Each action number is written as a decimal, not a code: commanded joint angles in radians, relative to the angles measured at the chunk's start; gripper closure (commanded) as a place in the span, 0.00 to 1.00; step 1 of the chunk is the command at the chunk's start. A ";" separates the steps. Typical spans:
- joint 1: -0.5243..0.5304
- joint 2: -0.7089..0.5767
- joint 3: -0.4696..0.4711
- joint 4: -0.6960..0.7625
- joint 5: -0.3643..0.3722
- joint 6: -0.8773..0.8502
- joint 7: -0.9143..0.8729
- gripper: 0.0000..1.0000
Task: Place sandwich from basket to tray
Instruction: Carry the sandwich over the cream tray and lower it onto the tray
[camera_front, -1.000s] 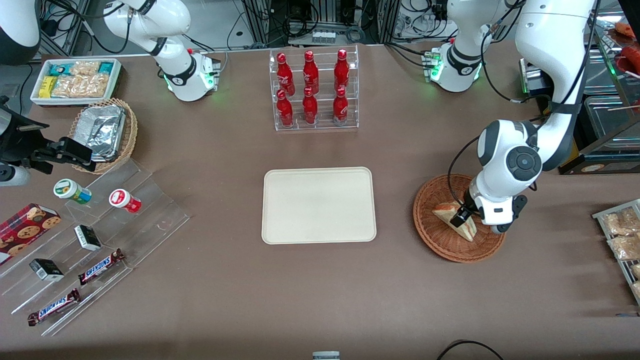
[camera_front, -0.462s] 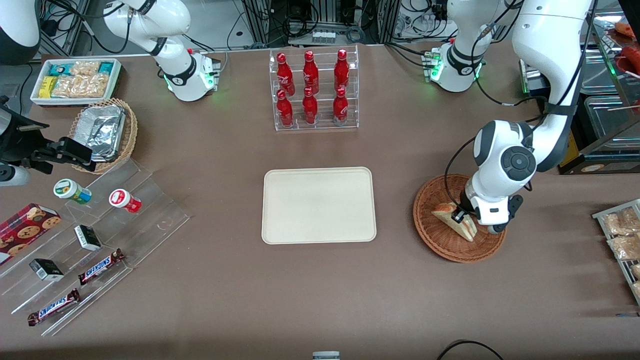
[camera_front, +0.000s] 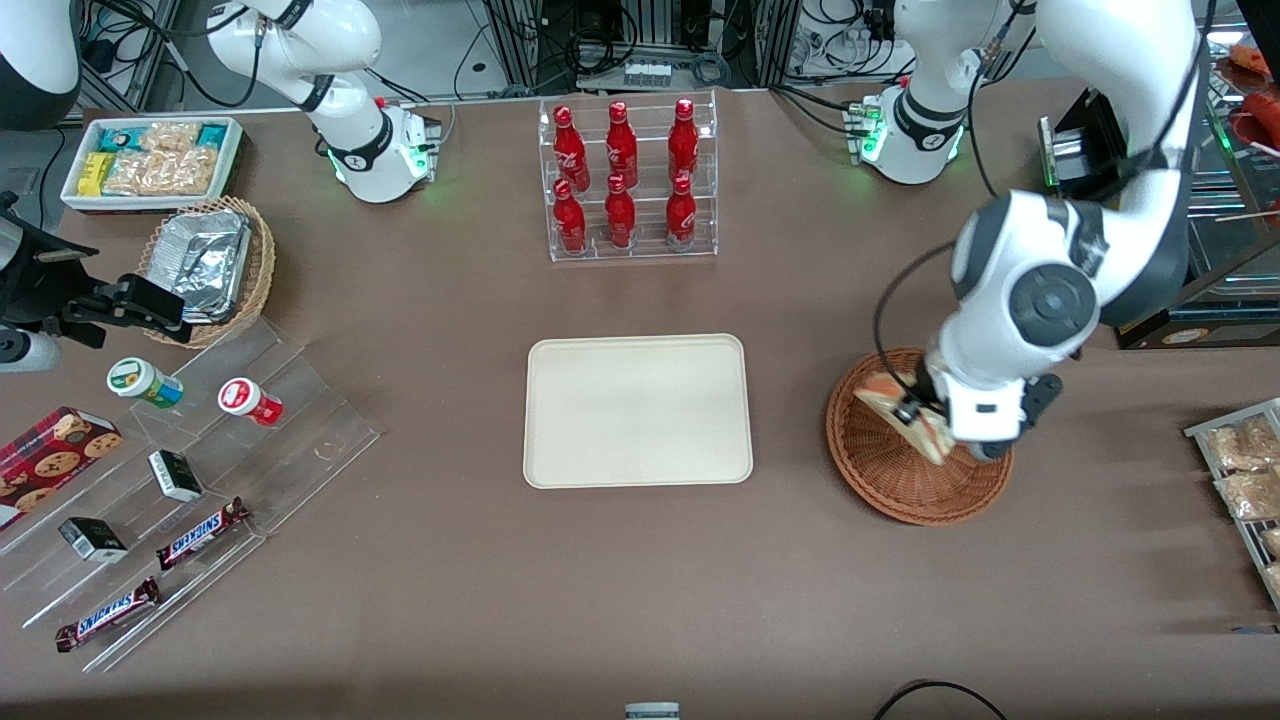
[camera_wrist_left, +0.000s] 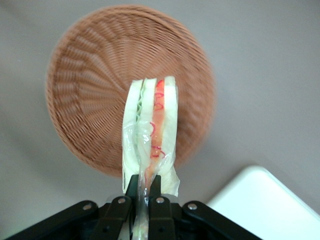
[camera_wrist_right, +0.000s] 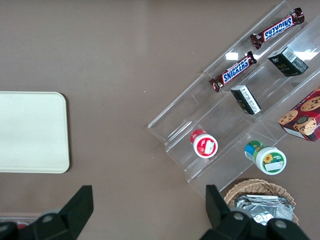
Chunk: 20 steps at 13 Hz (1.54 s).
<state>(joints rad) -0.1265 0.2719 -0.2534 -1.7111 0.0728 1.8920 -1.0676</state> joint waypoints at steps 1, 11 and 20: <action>-0.007 0.064 -0.148 0.045 0.088 -0.004 0.047 1.00; -0.264 0.486 -0.340 0.304 0.407 0.088 -0.098 1.00; -0.328 0.573 -0.293 0.334 0.452 0.194 -0.115 1.00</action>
<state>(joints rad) -0.4297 0.8300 -0.5668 -1.4143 0.5077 2.0853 -1.1664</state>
